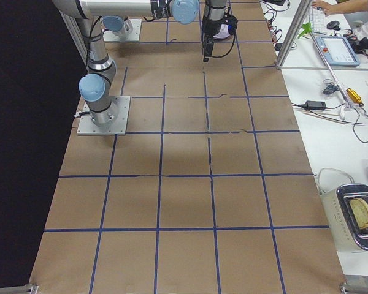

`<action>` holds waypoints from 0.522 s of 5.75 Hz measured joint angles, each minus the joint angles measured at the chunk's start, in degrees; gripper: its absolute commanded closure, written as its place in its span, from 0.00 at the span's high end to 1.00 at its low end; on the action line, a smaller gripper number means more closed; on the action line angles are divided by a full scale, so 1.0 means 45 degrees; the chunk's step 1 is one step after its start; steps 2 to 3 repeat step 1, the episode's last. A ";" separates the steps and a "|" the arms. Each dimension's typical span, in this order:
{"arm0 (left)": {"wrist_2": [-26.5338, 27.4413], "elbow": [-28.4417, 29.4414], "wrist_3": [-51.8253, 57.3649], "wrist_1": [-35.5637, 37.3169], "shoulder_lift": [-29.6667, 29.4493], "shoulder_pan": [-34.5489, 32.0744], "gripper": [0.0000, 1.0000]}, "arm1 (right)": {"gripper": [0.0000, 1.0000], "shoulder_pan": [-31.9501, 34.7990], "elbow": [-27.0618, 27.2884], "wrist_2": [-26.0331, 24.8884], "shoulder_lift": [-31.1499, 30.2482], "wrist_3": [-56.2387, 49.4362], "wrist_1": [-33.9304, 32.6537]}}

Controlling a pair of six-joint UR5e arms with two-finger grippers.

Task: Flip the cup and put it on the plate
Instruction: 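Lower the mug onto the plate and open the left gripper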

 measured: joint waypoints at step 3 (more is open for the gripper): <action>-0.0029 0.0009 -0.0022 0.0045 -0.0027 -0.0003 0.99 | 1.00 0.0000 0.0000 0.0000 0.0000 -0.0001 0.0000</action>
